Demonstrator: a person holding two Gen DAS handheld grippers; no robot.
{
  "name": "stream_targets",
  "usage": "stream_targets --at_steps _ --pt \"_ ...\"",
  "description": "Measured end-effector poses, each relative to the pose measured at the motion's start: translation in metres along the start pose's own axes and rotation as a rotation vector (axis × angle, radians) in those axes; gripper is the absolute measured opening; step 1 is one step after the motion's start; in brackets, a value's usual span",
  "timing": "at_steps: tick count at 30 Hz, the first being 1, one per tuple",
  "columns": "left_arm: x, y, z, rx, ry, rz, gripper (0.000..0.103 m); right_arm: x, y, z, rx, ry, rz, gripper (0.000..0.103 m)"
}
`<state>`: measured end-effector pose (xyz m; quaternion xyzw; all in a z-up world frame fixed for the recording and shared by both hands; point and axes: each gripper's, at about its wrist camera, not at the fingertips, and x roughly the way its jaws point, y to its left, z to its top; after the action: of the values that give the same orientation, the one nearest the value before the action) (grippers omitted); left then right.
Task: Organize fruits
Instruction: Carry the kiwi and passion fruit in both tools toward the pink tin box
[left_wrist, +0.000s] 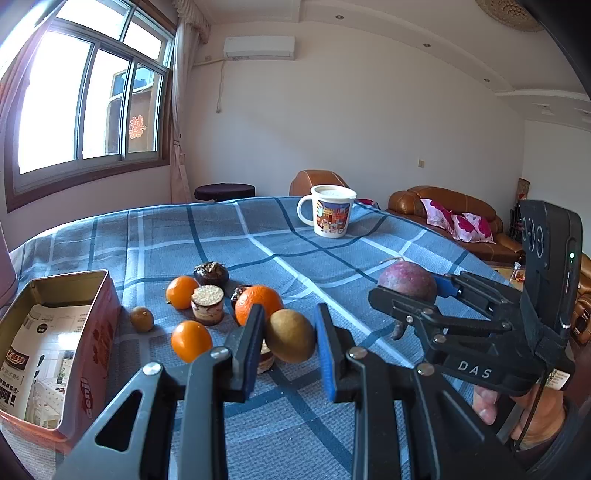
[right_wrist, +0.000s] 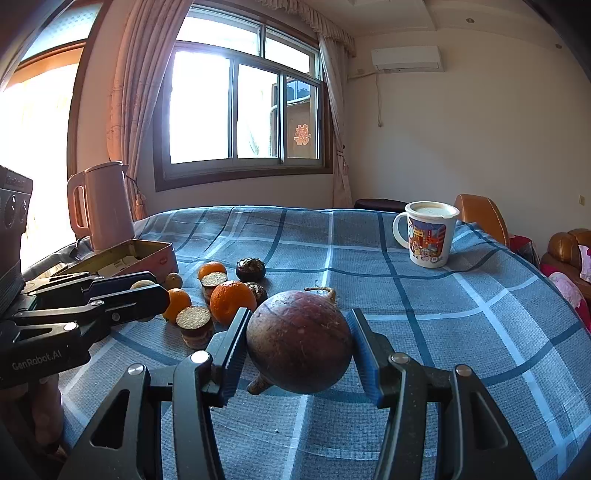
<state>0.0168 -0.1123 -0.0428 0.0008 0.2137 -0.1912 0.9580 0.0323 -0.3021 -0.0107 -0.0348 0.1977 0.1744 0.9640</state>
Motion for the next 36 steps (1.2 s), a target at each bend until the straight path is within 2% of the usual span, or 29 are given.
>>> stream_targets --at_steps 16,36 --pt "-0.01 -0.004 0.0 0.025 -0.056 0.02 0.029 -0.008 0.001 -0.001 -0.008 -0.051 0.001 0.054" --pt "-0.029 -0.002 0.004 0.051 -0.141 0.089 0.029 -0.021 0.003 -0.004 -0.02 -0.131 0.006 0.054"
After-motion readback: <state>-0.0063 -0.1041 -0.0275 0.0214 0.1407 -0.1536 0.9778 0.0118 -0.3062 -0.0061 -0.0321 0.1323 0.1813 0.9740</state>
